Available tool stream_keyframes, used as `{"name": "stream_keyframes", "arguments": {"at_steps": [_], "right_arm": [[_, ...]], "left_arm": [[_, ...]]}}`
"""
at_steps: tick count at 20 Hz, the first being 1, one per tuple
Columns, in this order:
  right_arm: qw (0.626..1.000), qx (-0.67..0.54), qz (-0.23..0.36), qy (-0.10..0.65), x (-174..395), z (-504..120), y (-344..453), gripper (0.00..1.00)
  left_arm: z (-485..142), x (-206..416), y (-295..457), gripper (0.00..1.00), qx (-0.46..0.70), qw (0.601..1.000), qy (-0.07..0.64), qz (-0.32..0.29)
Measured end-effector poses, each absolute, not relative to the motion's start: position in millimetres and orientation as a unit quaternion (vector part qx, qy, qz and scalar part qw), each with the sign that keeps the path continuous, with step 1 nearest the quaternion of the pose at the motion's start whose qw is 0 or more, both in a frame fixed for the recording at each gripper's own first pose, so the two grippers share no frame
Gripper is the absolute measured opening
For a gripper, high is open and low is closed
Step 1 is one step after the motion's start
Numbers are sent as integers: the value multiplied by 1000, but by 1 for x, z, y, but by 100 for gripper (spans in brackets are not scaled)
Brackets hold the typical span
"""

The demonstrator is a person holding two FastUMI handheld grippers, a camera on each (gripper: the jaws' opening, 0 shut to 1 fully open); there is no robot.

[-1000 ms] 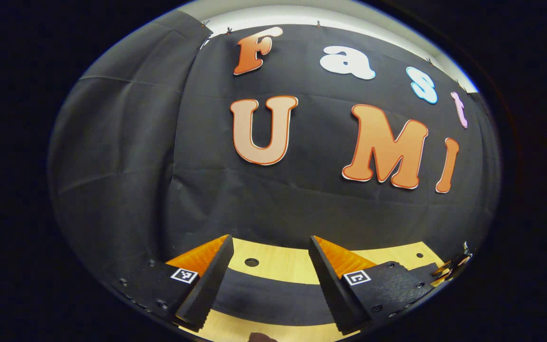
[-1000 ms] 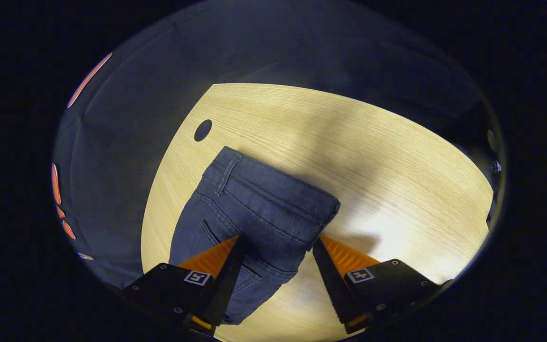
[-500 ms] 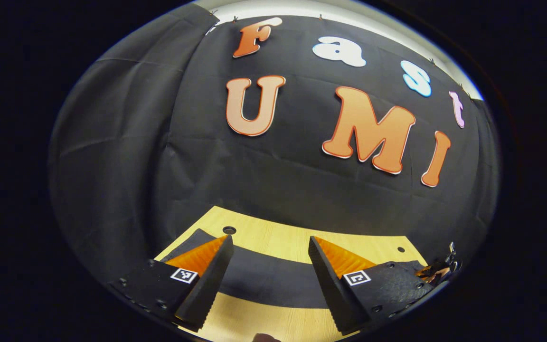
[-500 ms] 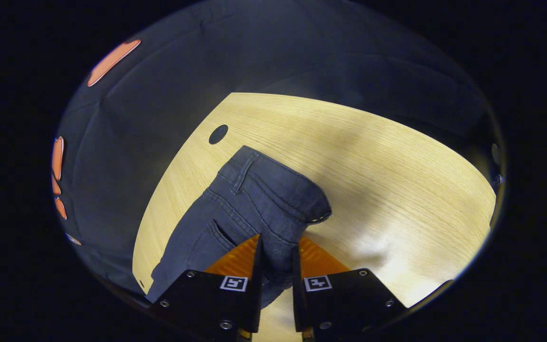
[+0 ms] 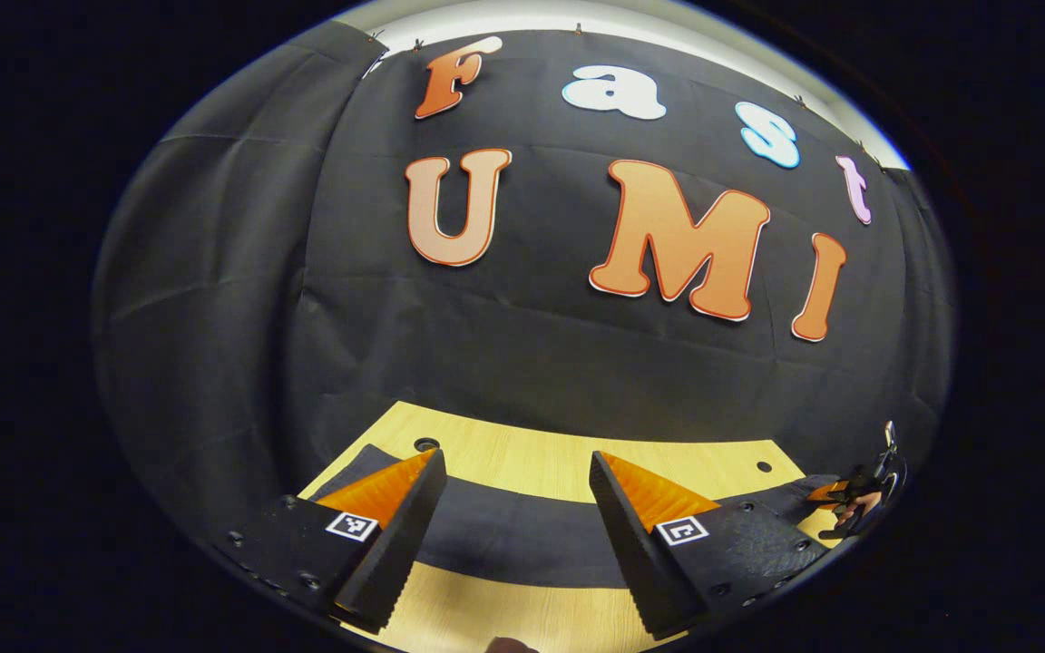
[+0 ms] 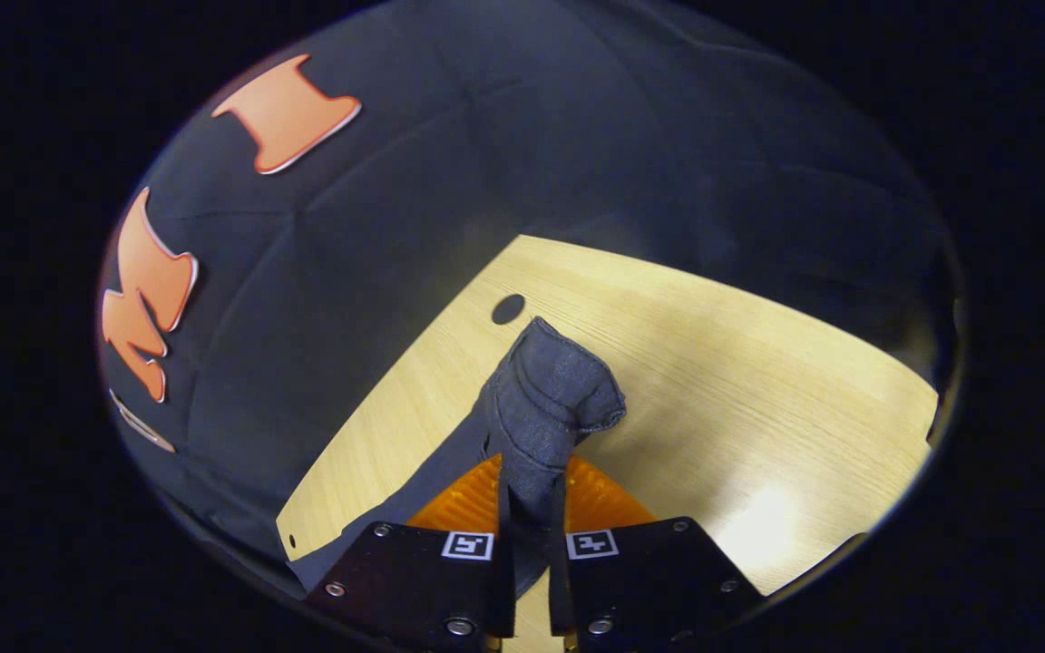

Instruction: Grasp the waist and the cuffs of the jeans and fold them to make the two legs overlap; first hold the waist and fold one-third of the jeans toward the cuffs, then hold the cuffs and fold the remaining one-third in the same direction to finish folding.

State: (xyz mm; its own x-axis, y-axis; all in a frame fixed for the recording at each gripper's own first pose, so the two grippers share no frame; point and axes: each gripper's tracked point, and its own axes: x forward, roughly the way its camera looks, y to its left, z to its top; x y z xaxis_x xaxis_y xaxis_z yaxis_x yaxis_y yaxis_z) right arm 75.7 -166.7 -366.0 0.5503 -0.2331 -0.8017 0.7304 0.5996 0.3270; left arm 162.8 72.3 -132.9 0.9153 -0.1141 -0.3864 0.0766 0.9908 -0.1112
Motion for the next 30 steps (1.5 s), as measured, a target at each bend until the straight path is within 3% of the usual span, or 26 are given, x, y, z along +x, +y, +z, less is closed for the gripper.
{"name": "stream_keyframes", "arguments": {"at_steps": [1,3,4,5,6,19,30], "right_arm": [[821,325,-293,368,80,-359,-162,15],[830,310,-291,361,87,-347,-150,15],[838,302,-285,353,87,-340,-148,15],[846,292,-283,346,88,-331,-146,15],[852,282,-283,339,87,-321,-140,15],[907,148,-290,268,86,-224,-53,15],[937,9,-207,282,146,-212,79,14]], "left_arm": [[-131,162,70,95,-44,978,200,-50],[-129,160,67,90,-36,978,199,-52],[-128,159,66,95,-31,979,197,-53],[-127,159,65,90,-27,979,195,-57],[-127,158,64,95,-22,979,195,-59],[-154,190,95,95,-52,966,217,-132],[-190,210,178,95,-91,959,240,-122]]}}
